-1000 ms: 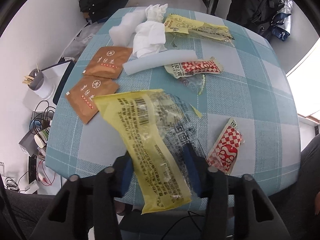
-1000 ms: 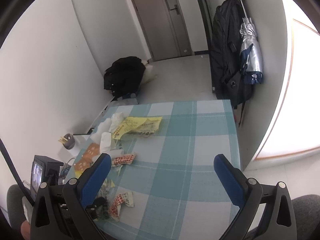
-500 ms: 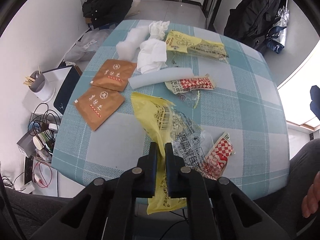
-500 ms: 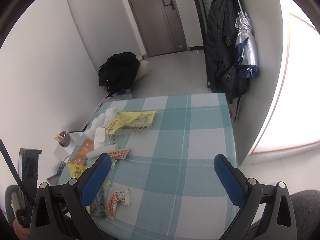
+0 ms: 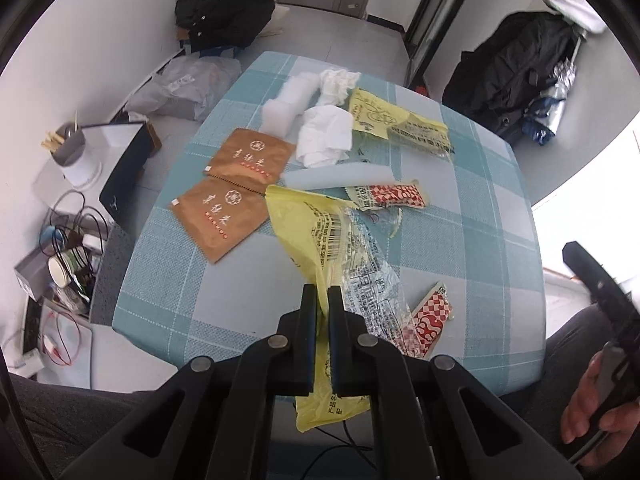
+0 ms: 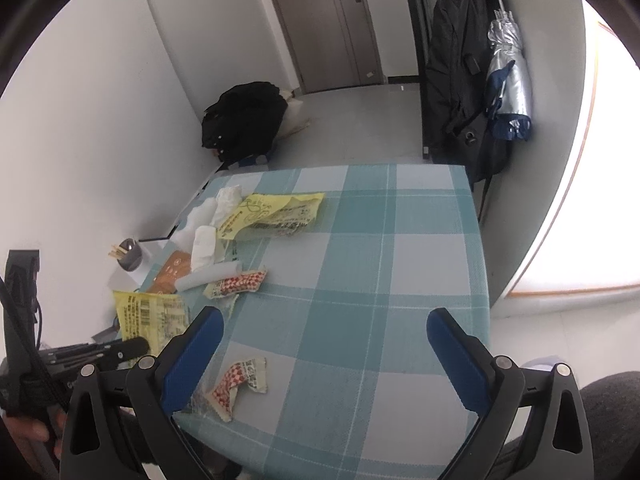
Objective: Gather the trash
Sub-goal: 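Lift the yellow bag with the left gripper while the right gripper grasps the red-checked wrapper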
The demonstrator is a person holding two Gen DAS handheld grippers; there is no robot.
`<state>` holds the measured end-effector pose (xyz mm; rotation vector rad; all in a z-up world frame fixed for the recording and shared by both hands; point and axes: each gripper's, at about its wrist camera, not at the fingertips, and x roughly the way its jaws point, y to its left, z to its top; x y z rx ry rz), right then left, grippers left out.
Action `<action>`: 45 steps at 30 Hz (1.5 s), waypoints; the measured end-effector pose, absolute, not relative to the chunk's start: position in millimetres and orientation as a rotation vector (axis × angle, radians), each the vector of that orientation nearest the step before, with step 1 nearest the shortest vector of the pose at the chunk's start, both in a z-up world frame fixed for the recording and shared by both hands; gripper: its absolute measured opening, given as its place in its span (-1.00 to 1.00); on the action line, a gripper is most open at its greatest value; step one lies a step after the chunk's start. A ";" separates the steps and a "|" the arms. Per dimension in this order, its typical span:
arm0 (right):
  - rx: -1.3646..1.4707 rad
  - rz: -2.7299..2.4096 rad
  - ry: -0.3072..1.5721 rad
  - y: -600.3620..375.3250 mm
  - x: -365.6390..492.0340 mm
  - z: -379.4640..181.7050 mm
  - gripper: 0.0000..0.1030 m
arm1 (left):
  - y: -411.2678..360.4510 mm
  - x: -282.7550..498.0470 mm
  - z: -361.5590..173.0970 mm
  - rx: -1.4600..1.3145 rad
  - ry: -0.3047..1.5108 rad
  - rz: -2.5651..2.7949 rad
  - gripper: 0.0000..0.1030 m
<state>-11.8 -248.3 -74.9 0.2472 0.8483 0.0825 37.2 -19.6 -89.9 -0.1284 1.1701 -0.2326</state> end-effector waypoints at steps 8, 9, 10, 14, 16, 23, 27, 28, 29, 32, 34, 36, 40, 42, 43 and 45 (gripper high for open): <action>0.264 0.220 0.959 -228.5 -9.1 -92.5 0.39 | -16.8 37.4 -81.1 -0.143 1.130 -0.276 -0.97; 0.251 0.236 0.972 -223.0 -9.2 -94.6 0.37 | -16.1 38.1 -80.2 -0.143 1.131 -0.277 -0.97; 0.238 0.249 0.983 -217.5 -9.4 -96.5 0.29 | -15.0 38.6 -78.8 -0.139 1.124 -0.279 -0.97; 0.193 0.296 1.036 -195.3 -10.3 -108.4 0.13 | -7.8 38.9 -71.4 -0.124 1.089 -0.286 -0.97; 0.160 0.307 1.064 -184.2 -9.1 -116.5 0.04 | -2.1 39.5 -67.5 -0.135 1.074 -0.294 -0.97; 0.120 0.308 1.116 -162.5 0.3 -138.4 -0.10 | 9.6 42.3 -60.7 -0.111 1.032 -0.289 -0.97; 0.061 0.298 1.116 -150.8 0.1 -147.5 -0.40 | 13.9 44.6 -66.6 -0.113 1.036 -0.288 -0.97; 0.050 0.304 1.111 -148.9 -0.9 -147.6 -0.40 | 15.1 44.8 -66.8 -0.119 1.039 -0.285 -0.97; 0.043 0.301 1.108 -147.5 0.7 -148.7 -0.42 | 16.4 45.3 -68.0 -0.125 1.042 -0.283 -0.97; 0.040 0.298 1.095 -149.2 -2.4 -148.5 -0.50 | 17.5 44.8 -67.2 -0.133 1.045 -0.286 -0.97; 0.038 0.290 1.085 -150.8 -3.0 -147.0 -0.58 | 17.3 44.3 -65.8 -0.131 1.044 -0.287 -0.97; 0.038 0.295 1.083 -152.5 -5.0 -145.0 -0.68 | 16.1 44.4 -65.3 -0.131 1.046 -0.289 -0.97; 0.026 0.291 1.072 -153.5 -10.0 -141.6 -0.73 | 13.5 43.8 -64.3 -0.124 1.045 -0.286 -0.97; 0.030 0.291 1.067 -154.5 -9.9 -141.3 -0.75 | 13.3 43.5 -63.6 -0.124 1.045 -0.285 -0.97; 0.033 0.290 1.064 -155.1 -10.2 -140.8 -0.76 | 13.5 43.7 -64.0 -0.123 1.045 -0.284 -0.97; 0.042 0.284 1.060 -157.5 -10.2 -140.4 -0.76 | 13.7 43.2 -63.2 -0.126 1.045 -0.281 -0.97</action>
